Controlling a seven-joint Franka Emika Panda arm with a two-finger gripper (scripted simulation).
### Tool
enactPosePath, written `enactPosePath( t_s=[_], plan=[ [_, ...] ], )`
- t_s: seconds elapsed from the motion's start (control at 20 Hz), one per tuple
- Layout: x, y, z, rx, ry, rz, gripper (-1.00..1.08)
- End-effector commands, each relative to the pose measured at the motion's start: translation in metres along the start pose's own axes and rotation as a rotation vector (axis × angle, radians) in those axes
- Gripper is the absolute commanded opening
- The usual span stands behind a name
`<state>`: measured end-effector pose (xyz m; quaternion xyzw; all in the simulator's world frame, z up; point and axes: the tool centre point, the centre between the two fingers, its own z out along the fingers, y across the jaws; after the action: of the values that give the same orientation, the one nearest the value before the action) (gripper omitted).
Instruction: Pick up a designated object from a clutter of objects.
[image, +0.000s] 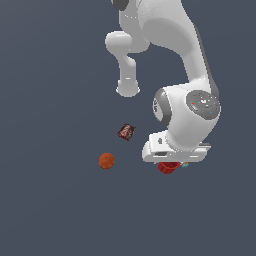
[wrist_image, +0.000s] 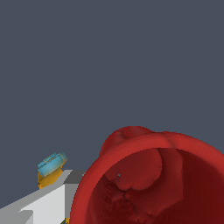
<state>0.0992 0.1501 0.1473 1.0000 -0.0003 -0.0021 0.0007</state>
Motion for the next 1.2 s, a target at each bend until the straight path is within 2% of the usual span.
enactPosePath(
  t_s=[0.0, 0.75, 1.15],
  plan=[
    [-0.008, 0.002, -0.028, 0.001, 0.004, 0.0, -1.0],
    [-0.057, 0.013, -0.193, 0.001, 0.004, 0.0, -1.0],
    [-0.071, 0.016, -0.248, 0.001, 0.004, 0.0, -1.0]
  ],
)
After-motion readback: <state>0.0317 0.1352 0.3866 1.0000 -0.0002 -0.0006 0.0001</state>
